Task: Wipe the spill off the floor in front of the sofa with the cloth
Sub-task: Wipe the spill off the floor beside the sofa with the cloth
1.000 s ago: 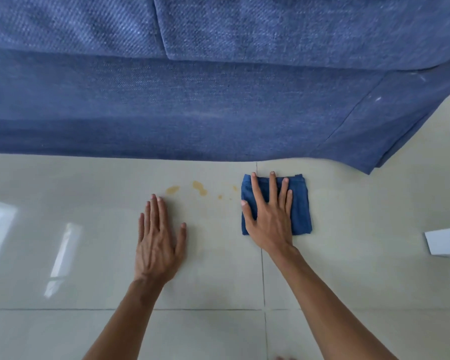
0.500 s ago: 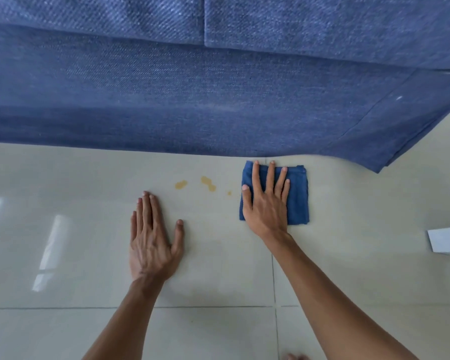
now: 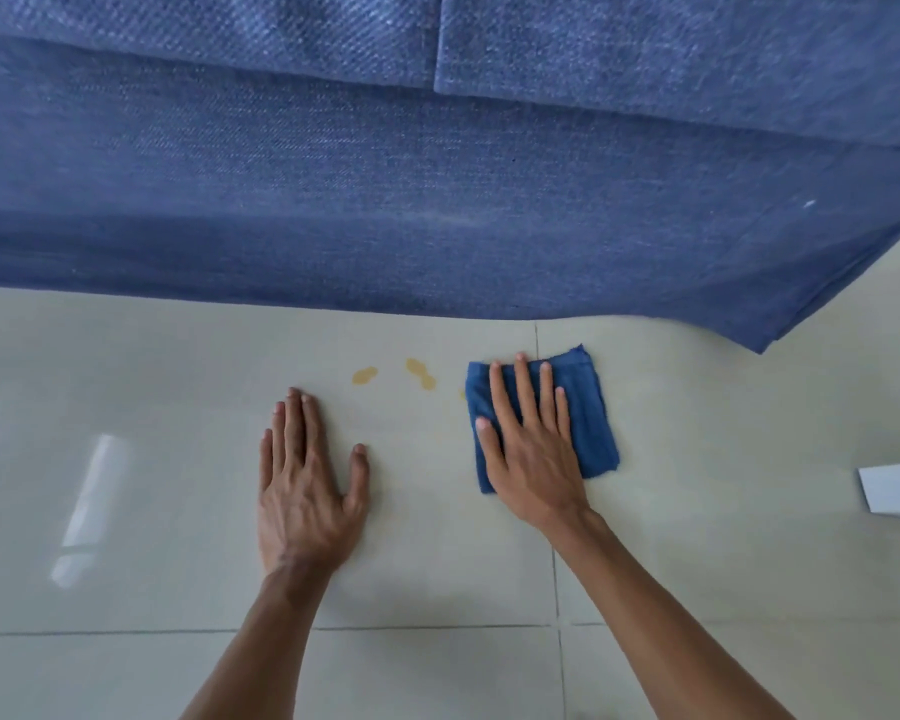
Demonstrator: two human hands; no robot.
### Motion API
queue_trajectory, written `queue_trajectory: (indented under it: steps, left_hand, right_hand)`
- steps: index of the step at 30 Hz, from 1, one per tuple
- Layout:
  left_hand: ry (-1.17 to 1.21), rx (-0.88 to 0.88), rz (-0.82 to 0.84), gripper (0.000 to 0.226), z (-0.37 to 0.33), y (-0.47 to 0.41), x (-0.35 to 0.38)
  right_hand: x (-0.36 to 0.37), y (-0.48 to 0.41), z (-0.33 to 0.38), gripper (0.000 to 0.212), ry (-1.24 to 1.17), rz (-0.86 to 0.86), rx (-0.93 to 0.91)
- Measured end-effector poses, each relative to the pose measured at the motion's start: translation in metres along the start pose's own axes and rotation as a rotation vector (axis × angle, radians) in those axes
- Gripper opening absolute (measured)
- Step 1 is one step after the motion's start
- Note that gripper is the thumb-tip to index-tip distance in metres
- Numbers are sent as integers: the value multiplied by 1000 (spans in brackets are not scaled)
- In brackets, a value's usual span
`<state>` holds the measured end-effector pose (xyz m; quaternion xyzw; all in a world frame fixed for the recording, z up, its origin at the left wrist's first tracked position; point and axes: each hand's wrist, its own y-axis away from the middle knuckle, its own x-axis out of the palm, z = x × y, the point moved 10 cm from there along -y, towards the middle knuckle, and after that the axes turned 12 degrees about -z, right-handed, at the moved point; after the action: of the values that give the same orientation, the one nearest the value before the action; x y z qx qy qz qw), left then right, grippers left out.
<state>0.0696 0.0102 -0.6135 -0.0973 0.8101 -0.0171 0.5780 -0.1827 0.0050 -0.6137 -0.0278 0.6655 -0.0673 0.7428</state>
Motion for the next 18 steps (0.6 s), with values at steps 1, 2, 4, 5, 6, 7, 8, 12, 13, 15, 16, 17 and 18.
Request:
queue_trajectory:
  steps: [1,2,4,5,6,7,8,12,13,15,16,17,18]
  left_hand:
    - [0,0,-4,78,0,0,0]
    - [-1,2,-8,78,0,-1,0]
    - [-12,5,-14,78,0,-1,1]
    - [-18,4,-14,77,0,-1,2]
    - [-20,1,-11,77,0,0,2]
    - [-21,0,-10,77,0,0,1]
    - [-20,1,-12,78,-1,0,0]
    - [-5,-3,-13,78,-1,0,-2]
    - [3,-7,-17,78,0,0,-2]
    - [10,-13,-24,78,0,-1,-2]
    - [10,-14,-25,78,0,0,-2]
    - [7,-12,-27,78,-1,0,-2]
    - [4,-11,-28,78,-2,-1,-2]
  right_hand:
    - [-2,11,-7,60,-12,11,-12]
    - [-5,15,-20,60,-13,3,14]
    - [-6,6,-44,62,18,-26,138]
    - [-4,-5,-49,63,26,-36,211]
    - [0,-17,-49,64,23,-47,278]
    - [3,-27,-42,65,17,-53,329]
    - [6,-34,-32,66,13,-54,351]
    - [5,-25,7,62,10,-26,130]
    - [4,-13,8,62,-12,-10,47]
    - [0,8,-5,60,-46,30,-40]
    - [-2,11,-19,60,-36,24,-14]
    - [-4,7,-32,60,-19,0,51]
    - [-3,-3,-41,61,-5,-24,134]
